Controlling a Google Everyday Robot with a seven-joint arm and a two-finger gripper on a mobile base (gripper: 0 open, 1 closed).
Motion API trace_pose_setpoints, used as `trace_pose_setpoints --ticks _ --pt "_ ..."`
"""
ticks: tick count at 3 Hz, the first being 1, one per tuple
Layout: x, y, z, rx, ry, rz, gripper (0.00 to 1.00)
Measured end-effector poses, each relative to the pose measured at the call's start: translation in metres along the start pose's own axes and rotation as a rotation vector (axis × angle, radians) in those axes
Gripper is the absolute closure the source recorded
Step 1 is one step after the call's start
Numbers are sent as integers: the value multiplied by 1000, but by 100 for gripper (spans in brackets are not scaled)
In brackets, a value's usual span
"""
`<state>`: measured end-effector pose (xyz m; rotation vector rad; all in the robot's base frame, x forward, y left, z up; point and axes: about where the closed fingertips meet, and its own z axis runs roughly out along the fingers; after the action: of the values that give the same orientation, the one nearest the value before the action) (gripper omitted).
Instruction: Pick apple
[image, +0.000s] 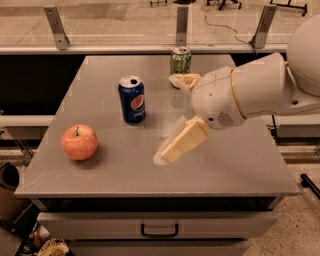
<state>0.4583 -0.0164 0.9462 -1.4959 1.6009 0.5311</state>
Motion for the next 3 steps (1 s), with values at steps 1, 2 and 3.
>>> trace_pose_setpoints --ticks 1,2,3 --pt "0 2 34 -27 -12 10 0" --pt "1 14 59 -38 -24 16 0" --pt "2 31 81 -60 -40 24 0"
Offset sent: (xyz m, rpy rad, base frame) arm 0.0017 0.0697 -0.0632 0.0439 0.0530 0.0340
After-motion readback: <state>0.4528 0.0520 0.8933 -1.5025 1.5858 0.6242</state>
